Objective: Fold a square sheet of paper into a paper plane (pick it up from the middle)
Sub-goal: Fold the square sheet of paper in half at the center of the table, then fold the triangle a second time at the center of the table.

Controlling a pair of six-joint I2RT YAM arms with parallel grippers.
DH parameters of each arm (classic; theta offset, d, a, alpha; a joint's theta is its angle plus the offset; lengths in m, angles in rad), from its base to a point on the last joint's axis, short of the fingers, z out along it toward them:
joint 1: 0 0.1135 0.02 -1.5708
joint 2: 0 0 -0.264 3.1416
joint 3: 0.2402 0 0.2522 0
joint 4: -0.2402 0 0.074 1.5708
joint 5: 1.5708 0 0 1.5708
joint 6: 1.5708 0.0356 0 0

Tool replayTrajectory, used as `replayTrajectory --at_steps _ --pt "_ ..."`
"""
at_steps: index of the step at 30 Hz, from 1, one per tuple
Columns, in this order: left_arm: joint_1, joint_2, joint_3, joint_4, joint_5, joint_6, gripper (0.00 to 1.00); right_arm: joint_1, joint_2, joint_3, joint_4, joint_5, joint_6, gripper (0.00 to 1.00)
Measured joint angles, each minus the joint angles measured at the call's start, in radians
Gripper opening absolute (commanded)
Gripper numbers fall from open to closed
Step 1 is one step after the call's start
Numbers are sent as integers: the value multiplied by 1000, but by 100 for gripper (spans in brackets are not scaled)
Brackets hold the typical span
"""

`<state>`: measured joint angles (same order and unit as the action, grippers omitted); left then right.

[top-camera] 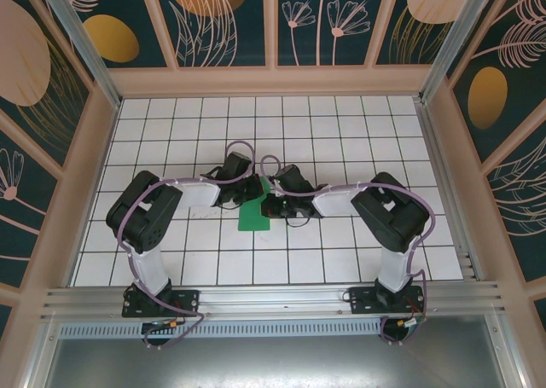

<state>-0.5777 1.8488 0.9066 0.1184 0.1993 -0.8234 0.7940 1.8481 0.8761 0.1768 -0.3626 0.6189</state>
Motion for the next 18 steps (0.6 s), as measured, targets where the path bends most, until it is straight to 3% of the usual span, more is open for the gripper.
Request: replayTrajectory --at_steps 14,18 --pt "0 -6 -11 19 4 0 0 13 -199 -193 -53 -27 -63 0" --pt "0 -11 -5 3 17 -1 20 12 -275 -186 -74 7 -55 0"
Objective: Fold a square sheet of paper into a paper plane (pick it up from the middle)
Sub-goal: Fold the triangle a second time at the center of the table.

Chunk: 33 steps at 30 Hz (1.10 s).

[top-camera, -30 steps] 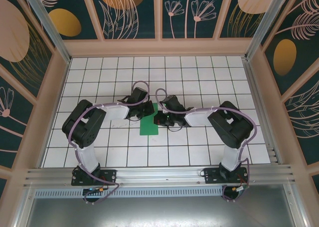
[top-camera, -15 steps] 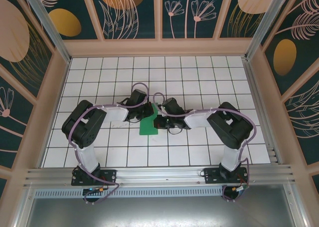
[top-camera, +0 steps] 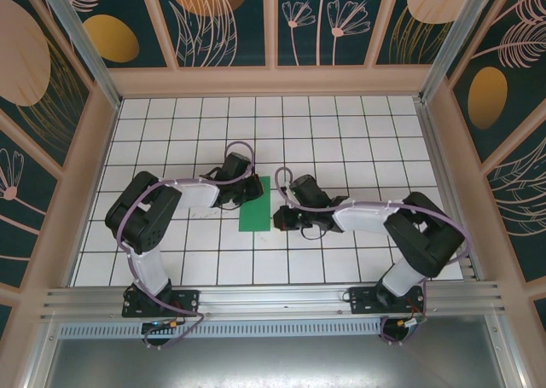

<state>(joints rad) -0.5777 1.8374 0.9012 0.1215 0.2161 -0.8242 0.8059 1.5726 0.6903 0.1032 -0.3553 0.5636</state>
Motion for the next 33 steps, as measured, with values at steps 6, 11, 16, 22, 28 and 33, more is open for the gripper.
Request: replayTrajectory --at_steps 6,11,16,22,28,33 --pt "8 -84 28 -53 6 -14 57 -50 -25 50 6 44 38 0" --pt "51 -260 -3 -85 -38 -39 80 -98 29 126 5 37 51 14" --pt "71 -385 -114 -147 -76 -87 89 -100 137 222 0 8 50 18" --pt "71 -417 -230 -223 -33 -163 90 -119 288 359 -35 -13 36 19" --pt "71 -440 -258 -245 34 -217 85 -144 409 473 -79 -12 6 19" --pt "61 -443 -259 -250 79 -238 81 -158 450 494 -106 -11 -8 19"
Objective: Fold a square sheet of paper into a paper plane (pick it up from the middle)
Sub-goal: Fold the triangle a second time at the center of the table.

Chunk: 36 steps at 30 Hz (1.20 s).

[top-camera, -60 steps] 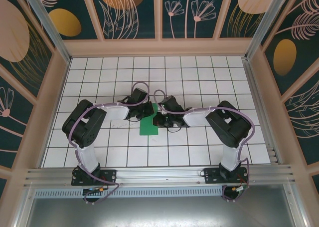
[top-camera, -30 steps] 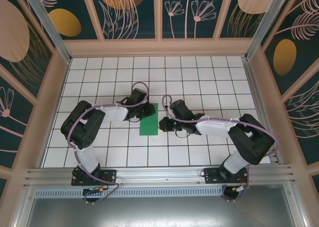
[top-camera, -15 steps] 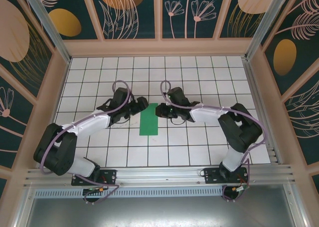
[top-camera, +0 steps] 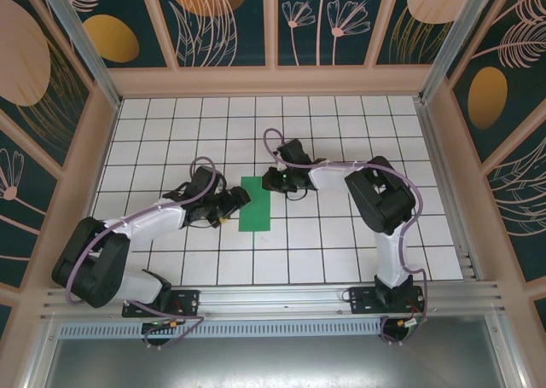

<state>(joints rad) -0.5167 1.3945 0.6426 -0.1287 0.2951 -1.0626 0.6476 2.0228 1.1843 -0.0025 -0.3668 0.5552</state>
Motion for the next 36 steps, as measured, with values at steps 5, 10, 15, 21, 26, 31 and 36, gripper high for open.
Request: replayTrajectory --at_steps 5,10,15,21,26,31,36 --pt "-37 42 6 -11 25 -2 78 -8 4 5 -2 -9 1 19" --pt "-68 92 19 -28 34 -1 75 -17 8 4 2 -31 4 18" --pt "-69 95 28 -34 34 -2 71 -24 12 4 5 -50 9 17" --pt "-73 116 42 -52 34 2 69 -25 13 0 11 -55 12 17" --pt "-86 132 65 -79 28 15 69 -27 13 -3 17 -60 12 16" --pt "-92 144 83 -101 19 24 68 -30 13 -7 24 -64 19 16" --pt "-95 148 84 -87 31 26 67 -33 14 -13 33 -71 27 16"
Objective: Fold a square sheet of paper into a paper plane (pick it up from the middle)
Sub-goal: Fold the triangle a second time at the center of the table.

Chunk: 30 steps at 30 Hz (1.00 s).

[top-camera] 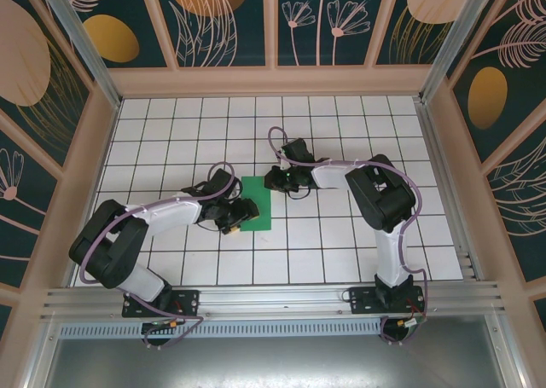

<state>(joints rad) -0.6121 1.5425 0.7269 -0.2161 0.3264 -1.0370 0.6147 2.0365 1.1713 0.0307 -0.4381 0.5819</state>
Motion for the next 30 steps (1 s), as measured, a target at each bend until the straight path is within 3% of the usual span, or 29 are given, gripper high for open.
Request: replayTrajectory --at_steps 17,25,30 --pt "-7 -3 1 71 25 17 67 -4 0 -8 15 -9 4 15" --pt "17 8 39 101 -47 114 73 -5 0 -16 27 -11 4 15" --pt "38 21 40 146 -56 179 72 -6 0 -19 34 -16 4 15"
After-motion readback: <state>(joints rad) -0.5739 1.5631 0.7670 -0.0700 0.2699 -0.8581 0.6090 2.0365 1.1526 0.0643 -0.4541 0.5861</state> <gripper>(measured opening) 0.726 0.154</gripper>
